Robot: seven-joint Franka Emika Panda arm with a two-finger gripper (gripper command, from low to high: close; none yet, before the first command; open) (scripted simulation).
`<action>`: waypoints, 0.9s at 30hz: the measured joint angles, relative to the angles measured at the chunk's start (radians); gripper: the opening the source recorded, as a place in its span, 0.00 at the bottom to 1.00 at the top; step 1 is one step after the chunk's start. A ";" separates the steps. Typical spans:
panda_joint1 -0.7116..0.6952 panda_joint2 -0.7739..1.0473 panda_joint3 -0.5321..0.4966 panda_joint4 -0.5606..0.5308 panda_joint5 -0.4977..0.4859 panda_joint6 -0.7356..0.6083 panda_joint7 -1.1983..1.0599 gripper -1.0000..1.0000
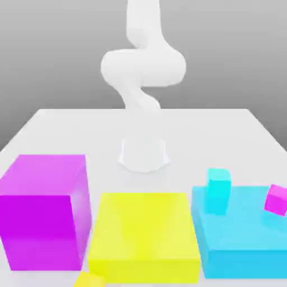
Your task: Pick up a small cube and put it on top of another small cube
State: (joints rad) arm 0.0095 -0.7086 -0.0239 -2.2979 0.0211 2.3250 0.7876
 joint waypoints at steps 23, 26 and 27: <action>-0.005 0.837 -0.122 0.019 0.147 0.233 -0.081 0.50; -0.012 0.941 -0.133 0.020 0.138 0.266 -0.071 0.50; -0.014 0.975 -0.137 0.020 0.132 0.278 -0.066 0.50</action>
State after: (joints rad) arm -0.0045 0.2667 -0.1612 -2.2776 0.1534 2.6026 0.7215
